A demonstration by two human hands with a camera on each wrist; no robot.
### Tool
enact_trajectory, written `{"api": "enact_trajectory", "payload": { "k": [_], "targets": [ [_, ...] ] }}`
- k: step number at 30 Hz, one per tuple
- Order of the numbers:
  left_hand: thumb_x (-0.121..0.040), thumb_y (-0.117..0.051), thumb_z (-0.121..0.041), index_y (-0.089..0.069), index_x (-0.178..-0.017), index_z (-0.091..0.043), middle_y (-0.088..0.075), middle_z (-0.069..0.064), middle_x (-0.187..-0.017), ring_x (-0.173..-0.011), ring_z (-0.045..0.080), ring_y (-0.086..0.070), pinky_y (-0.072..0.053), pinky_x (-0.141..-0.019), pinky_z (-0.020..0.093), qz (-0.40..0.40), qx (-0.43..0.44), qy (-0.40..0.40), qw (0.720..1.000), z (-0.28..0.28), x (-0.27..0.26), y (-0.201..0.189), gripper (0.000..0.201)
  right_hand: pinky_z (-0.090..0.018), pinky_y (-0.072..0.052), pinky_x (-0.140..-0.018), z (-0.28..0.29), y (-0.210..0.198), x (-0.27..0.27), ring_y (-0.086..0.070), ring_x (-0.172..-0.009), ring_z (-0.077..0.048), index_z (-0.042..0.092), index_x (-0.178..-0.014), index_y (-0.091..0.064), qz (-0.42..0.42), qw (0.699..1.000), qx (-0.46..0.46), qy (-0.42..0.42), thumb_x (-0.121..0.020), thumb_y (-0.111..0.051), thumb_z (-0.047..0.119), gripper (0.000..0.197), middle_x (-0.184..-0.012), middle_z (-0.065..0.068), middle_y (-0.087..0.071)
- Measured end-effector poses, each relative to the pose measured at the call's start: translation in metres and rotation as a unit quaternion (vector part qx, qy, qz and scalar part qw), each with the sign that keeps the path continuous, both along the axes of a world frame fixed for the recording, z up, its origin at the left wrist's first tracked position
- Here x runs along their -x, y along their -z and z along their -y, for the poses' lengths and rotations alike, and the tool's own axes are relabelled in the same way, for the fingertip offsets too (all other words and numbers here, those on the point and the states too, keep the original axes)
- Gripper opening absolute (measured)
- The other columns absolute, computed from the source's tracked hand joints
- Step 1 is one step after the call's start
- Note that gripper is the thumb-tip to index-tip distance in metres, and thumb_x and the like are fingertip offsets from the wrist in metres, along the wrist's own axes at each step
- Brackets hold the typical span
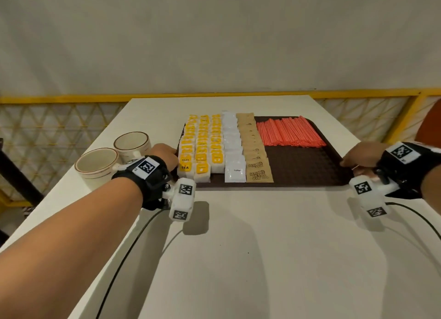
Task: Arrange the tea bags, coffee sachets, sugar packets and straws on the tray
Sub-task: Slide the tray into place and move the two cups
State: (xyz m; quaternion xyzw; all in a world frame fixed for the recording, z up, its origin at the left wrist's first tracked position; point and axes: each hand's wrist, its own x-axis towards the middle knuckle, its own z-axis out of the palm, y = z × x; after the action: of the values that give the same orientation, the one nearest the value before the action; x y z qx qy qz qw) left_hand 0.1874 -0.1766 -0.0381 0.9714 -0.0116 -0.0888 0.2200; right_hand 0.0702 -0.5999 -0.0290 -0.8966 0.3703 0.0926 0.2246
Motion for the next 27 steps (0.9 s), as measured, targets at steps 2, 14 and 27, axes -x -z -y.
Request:
{"api": "enact_trajectory", "payload": {
  "k": [2,14,27],
  "targets": [
    [-0.091,-0.055,-0.008,-0.069,-0.112,-0.007,-0.067,0.011,-0.114,-0.105,0.028,-0.061,-0.048,-0.091,0.032,-0.016,0.044,-0.015,0.999,0.008,-0.013,0.003,0.025,-0.032,-0.036,-0.058,0.01,0.003,-0.003,-0.054,-0.075,-0.032,-0.003,-0.084,-0.059,0.01,1.0,-0.016,0.024,-0.089,-0.066,0.014,0.019,-0.083,-0.022,-0.062],
    [-0.094,-0.057,-0.017,-0.057,-0.125,0.003,-0.059,0.02,-0.128,-0.118,0.032,-0.057,-0.045,-0.063,0.022,-0.104,0.14,-0.069,0.982,0.06,-0.143,-0.007,0.037,-0.032,-0.047,-0.058,0.063,0.01,-0.126,-0.058,-0.068,-0.022,-0.001,-0.114,-0.062,0.114,0.975,-0.155,0.11,-0.09,-0.062,0.012,0.027,-0.094,-0.014,-0.062],
    [-0.092,-0.062,-0.029,-0.046,-0.056,-0.003,-0.05,0.009,-0.042,-0.049,0.024,-0.044,-0.034,-0.046,0.028,-0.191,0.154,-0.199,0.949,0.101,-0.203,-0.033,0.047,-0.03,-0.036,-0.109,0.071,-0.011,-0.218,-0.041,-0.136,-0.024,0.028,-0.151,-0.021,-0.032,0.997,0.068,-0.007,-0.1,-0.042,0.029,0.055,-0.152,-0.008,-0.034]
  ]
}}
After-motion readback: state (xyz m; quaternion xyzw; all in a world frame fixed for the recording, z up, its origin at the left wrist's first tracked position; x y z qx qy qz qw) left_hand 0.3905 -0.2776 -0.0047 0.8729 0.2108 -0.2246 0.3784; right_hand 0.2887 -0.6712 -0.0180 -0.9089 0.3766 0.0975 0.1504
